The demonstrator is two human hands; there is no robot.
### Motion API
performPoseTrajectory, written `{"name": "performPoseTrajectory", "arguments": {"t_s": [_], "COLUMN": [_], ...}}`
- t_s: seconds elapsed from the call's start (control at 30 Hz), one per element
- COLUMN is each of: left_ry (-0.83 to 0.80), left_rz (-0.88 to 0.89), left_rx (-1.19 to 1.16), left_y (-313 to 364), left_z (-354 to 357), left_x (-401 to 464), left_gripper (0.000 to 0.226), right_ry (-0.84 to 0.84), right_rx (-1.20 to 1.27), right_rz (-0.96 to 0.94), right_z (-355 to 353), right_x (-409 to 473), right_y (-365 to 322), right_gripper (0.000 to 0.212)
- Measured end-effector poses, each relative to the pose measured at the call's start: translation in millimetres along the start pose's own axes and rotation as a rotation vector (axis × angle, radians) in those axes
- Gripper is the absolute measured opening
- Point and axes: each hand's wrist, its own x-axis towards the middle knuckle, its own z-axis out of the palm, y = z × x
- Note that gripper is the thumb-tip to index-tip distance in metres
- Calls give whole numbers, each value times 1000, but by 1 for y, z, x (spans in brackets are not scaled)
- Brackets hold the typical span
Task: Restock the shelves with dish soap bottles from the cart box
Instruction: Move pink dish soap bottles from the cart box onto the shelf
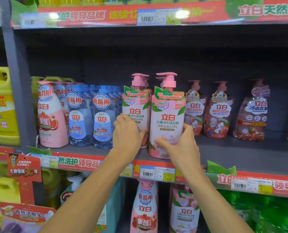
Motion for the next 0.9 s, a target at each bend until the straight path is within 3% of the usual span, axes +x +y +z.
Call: {"name": "performPoseTrajectory", "arguments": {"t_s": [0.63, 0.77, 0.9], "left_ry": [9, -64, -145], "left_rz": [17, 84, 187], "left_rx": [-20, -48, -200], "left_y": [-9, -20, -30], "left_z": [18, 17, 1], "left_x": [17, 9, -17], "left_gripper": [84, 89, 75], "right_ry": [15, 11, 11], "right_rx": [-10, -10, -11], "right_rz": [-21, -21, -26], "right_z": [5, 5, 5], "right_x": [3, 3, 4], "right_y": [11, 11, 12], "right_gripper": [83, 81, 80]}}
